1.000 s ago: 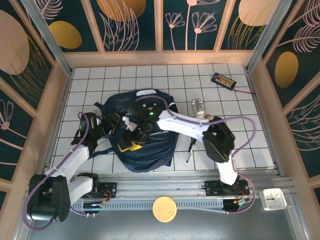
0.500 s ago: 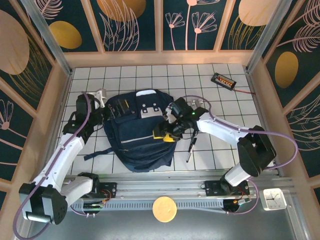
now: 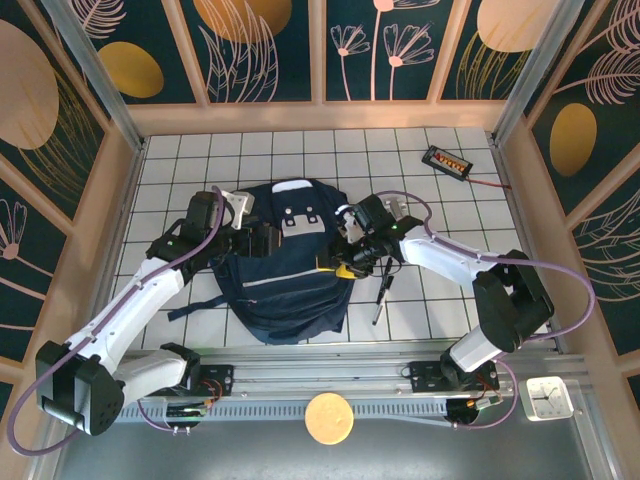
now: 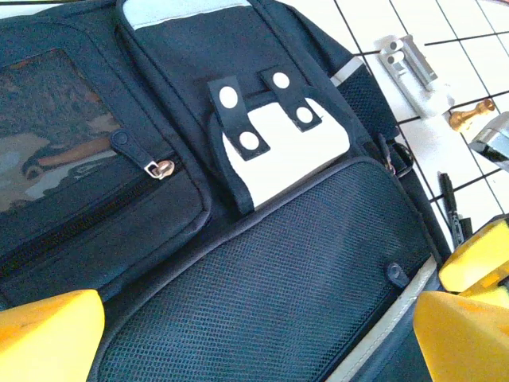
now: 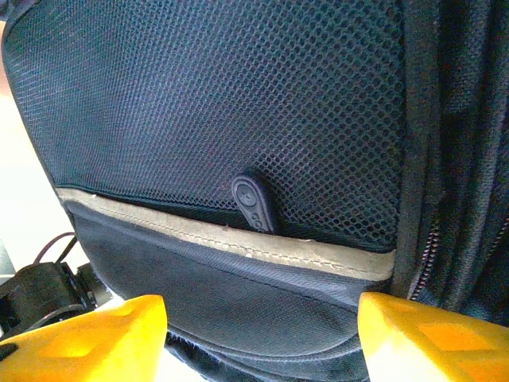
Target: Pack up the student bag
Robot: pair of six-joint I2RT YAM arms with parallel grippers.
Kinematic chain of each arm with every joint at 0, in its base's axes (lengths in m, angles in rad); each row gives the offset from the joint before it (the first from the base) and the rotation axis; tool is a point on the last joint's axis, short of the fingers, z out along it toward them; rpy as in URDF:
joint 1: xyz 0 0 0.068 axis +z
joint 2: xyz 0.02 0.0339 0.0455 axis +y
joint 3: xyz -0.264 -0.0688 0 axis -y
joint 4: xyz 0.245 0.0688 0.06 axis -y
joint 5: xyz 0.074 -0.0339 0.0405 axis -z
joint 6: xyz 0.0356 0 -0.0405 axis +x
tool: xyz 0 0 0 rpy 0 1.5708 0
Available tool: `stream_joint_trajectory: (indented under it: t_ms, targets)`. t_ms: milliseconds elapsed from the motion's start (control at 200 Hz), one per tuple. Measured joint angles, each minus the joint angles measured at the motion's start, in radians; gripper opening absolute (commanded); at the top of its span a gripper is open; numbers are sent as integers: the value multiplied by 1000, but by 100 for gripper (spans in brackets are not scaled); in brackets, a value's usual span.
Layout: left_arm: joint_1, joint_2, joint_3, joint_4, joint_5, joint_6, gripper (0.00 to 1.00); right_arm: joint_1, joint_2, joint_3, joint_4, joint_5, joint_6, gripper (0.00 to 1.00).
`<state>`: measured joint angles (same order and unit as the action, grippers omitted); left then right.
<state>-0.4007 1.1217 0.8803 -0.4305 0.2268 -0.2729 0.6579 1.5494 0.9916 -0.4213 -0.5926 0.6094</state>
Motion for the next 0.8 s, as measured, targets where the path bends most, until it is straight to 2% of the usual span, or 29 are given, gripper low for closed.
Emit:
stream_joint_trajectory:
  t_ms: [801]
  targets:
    - [-5,18,-8,3,-23,64,99,37,-42,0,-61,155,19,65]
